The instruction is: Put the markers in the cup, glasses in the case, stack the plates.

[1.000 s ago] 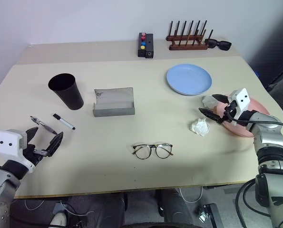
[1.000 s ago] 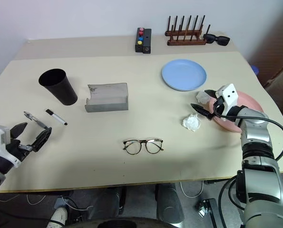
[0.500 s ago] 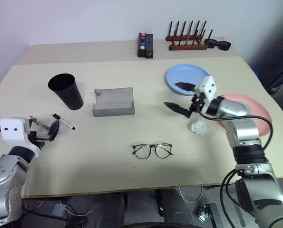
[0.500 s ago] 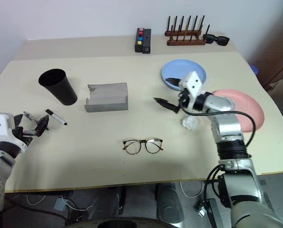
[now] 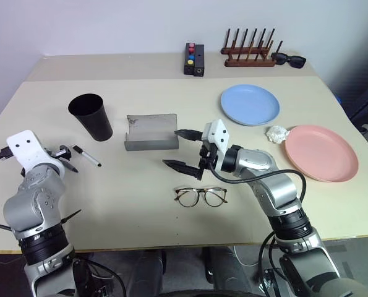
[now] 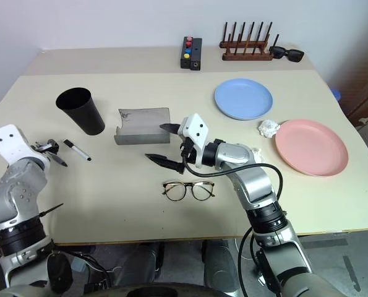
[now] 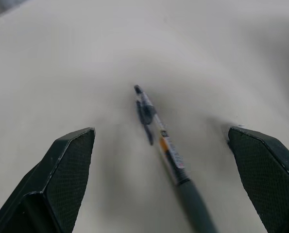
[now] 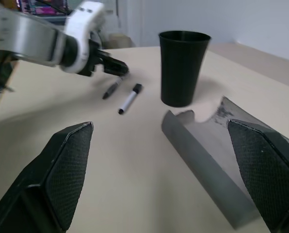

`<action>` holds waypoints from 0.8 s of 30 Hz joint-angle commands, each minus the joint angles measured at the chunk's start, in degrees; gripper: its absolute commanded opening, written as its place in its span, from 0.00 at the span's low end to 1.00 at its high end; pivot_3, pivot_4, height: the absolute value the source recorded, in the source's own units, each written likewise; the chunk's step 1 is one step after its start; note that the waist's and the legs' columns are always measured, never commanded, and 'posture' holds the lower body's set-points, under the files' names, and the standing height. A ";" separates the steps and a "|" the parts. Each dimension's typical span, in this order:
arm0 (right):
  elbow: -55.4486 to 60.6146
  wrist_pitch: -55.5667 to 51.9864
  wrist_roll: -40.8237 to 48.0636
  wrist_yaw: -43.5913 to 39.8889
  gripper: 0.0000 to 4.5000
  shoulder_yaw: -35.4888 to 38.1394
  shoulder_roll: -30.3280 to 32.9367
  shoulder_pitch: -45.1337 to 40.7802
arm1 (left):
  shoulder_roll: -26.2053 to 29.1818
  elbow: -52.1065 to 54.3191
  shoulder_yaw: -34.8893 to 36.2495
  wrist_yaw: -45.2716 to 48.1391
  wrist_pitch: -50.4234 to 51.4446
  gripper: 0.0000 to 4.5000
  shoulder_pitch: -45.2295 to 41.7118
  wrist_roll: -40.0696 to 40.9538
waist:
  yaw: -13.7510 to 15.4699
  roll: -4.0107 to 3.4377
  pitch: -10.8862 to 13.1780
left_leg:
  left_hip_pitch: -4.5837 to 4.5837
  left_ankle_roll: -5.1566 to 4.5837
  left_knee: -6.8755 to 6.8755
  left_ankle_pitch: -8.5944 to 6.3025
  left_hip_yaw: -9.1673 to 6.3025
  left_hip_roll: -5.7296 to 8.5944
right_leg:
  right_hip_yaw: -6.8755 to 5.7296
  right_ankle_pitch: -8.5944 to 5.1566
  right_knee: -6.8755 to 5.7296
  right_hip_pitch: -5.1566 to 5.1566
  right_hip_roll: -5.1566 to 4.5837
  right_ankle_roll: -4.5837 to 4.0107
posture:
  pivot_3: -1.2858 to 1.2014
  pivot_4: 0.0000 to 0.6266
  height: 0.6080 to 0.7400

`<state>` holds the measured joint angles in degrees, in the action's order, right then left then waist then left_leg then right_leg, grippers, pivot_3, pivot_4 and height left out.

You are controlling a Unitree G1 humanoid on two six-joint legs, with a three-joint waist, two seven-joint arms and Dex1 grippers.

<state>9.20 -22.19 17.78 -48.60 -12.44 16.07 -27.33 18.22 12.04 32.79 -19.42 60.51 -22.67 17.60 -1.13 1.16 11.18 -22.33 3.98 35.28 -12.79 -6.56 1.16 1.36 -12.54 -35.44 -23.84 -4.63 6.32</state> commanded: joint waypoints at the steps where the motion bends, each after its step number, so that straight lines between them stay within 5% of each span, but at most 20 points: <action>1: 2.28 0.10 1.28 0.37 1.00 -0.04 -0.69 0.01 | -0.29 -0.45 1.53 -2.98 5.89 0.99 -3.11 -1.97 | -0.08 0.00 0.00 | 0.00 0.00 0.00 0.00 0.00 0.00 | 0.00 0.00 0.00 -0.01 0.01 0.00 | 0.52 0.24 1.00; 12: 2.34 0.91 1.09 1.60 1.00 -0.35 -0.67 1.02 | -4.88 -5.34 12.79 -7.18 15.51 0.99 -12.32 -4.32 | -0.02 0.02 -0.01 | -0.01 0.05 -0.01 0.02 0.00 0.00 | -0.01 0.00 -0.02 -0.03 0.01 0.01 | 0.52 0.24 1.00; 15: 2.45 1.04 1.36 1.28 1.00 -0.29 -0.46 1.12 | -5.94 -5.59 14.96 -7.64 16.46 0.80 -13.74 -4.90 | -0.07 0.01 -0.01 | -0.01 0.06 -0.02 0.03 0.00 0.00 | -0.02 0.00 -0.02 -0.03 0.01 0.01 | 0.52 0.24 1.00; 22: 2.19 0.80 1.87 -0.38 1.00 -0.74 0.05 1.10 | -7.10 -5.47 17.99 -8.33 15.39 0.02 -15.27 -6.38 | 0.23 0.01 -0.01 | 0.00 0.11 -0.02 0.06 0.00 0.01 | -0.01 0.01 -0.02 -0.01 0.00 0.02 | 0.52 0.24 1.00; 24: 2.10 0.88 1.79 -0.56 1.00 -0.83 0.03 1.17 | -7.11 -5.45 18.20 -8.41 14.40 0.01 -15.55 -6.65 | 0.22 0.02 -0.01 | 0.01 0.14 -0.02 0.07 -0.01 0.01 | -0.02 0.01 -0.02 -0.01 0.00 0.03 | 0.52 0.24 1.00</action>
<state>9.23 -22.17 18.81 -48.85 -13.18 16.16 -25.92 11.44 6.85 50.50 -27.94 75.34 -37.57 11.26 -0.91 1.18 11.17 -22.33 4.12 35.27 -12.72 -6.56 1.16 1.34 -12.53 -35.46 -23.85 -4.63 6.35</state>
